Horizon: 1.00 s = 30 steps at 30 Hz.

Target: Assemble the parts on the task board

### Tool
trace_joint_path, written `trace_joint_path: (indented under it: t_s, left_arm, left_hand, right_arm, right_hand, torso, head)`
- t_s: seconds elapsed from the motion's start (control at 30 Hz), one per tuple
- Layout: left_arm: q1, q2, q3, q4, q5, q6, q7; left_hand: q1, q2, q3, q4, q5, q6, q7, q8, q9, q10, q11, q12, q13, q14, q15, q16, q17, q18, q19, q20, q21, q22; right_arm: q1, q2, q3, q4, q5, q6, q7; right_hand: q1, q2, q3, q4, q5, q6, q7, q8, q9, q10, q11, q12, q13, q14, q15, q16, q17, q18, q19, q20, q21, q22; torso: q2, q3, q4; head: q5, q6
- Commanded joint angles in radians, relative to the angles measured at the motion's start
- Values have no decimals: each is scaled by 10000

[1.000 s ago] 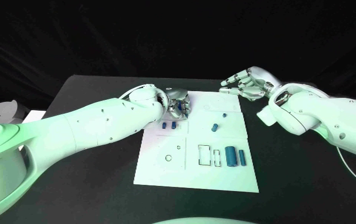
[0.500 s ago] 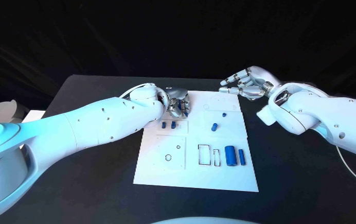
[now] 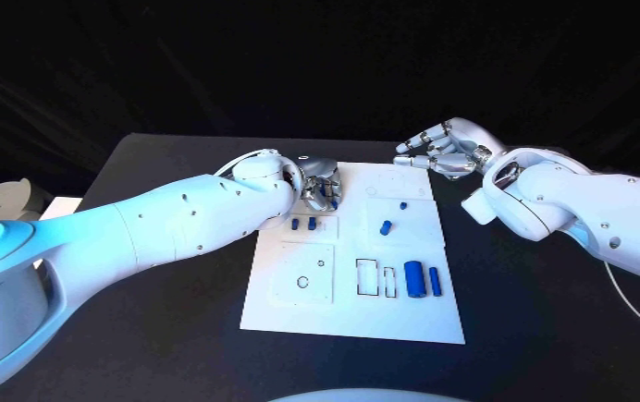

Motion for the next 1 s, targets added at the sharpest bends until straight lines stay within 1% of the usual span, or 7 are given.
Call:
trace_joint_path:
  t_s: [0.03,0.37,0.6,0.73,0.8,0.93,1.0]
  left_arm:
    - [-48,-78,-4,102,376,-258,-209]
    - [-47,-518,89,603,1069,-955,-302]
    - [-44,-928,219,1010,1394,-1394,-218]
    - [-44,-1250,282,1369,1568,-1423,-259]
    - [-44,-1398,301,1524,1623,-1397,-297]
    - [-44,-1654,328,1691,1695,-1365,-367]
    - [-45,-1755,334,1701,1717,-1321,-385]
  left_hand:
    - [-143,-19,87,-31,-5,62,3,-105,-6,75,4,-113,-2,471,7,49,-37,-127,118,17,35,17]
    - [-325,-126,129,-85,-16,55,35,-232,-37,118,35,-323,-28,450,30,19,-147,-134,124,36,67,63]
    - [-360,-150,147,-114,7,102,37,-247,-35,181,32,-365,-25,449,31,22,-156,-139,133,40,90,90]
    - [-394,-179,142,-126,9,121,37,-259,-35,206,33,-394,-24,448,30,23,-164,-138,133,42,88,89]
    - [-394,-179,142,-126,9,121,37,-259,-35,206,33,-394,-24,448,30,23,-164,-138,133,42,88,89]
    - [-408,-191,141,-130,9,124,36,-267,-37,214,33,-407,-25,447,31,21,-173,-136,132,42,84,86]
    - [-421,-197,140,-133,9,135,34,-271,-36,228,31,-417,-24,447,31,24,-169,-138,134,43,91,95]
  right_arm:
    - [-5,18,0,6,-28,29,69]
    - [-5,20,0,-2,-23,24,72]
    - [-5,16,0,-17,-15,29,74]
    - [-5,17,0,-21,-8,41,78]
    - [-5,16,0,-22,-5,44,79]
    - [-5,-1,0,-17,-3,42,79]
    - [-5,-8,0,-9,-3,41,77]
  right_hand:
    - [-5,96,-48,-20,9,29,3,-18,13,151,-49,54,1538,961,-51,-34,2304,15,683,-22,-37,2027]
    - [-10,111,-56,-10,-2,31,3,-17,14,151,-50,53,1537,961,-51,-32,2306,15,683,-22,-37,2027]
    - [-10,111,-56,-10,-2,31,3,-17,14,151,-50,53,1537,961,-51,-32,2306,15,683,-22,-37,2027]
    - [-10,111,-56,-10,-2,31,3,-17,14,151,-50,53,1537,961,-51,-32,2306,15,683,-22,-37,2027]
    - [-10,111,-56,-10,-2,31,3,-17,14,151,-50,53,1537,961,-51,-32,2306,15,683,-22,-37,2027]
    - [-10,111,-56,-10,-2,31,3,-17,14,151,-50,53,1537,961,-51,-32,2306,15,683,-22,-37,2027]
    - [-10,111,-56,-10,-2,31,3,-17,14,151,-50,53,1537,961,-51,-32,2306,15,683,-22,-37,2027]
  torso:
    - [4,3,-15]
    - [-14,5,16]
    - [-13,2,26]
    - [3,2,5]
    - [11,-3,-2]
    - [0,-4,25]
    - [0,0,29]
  head:
    - [-18,24]
    - [-51,53]
    - [-28,83]
    - [-5,115]
    - [-8,109]
    - [-36,119]
    - [-33,71]
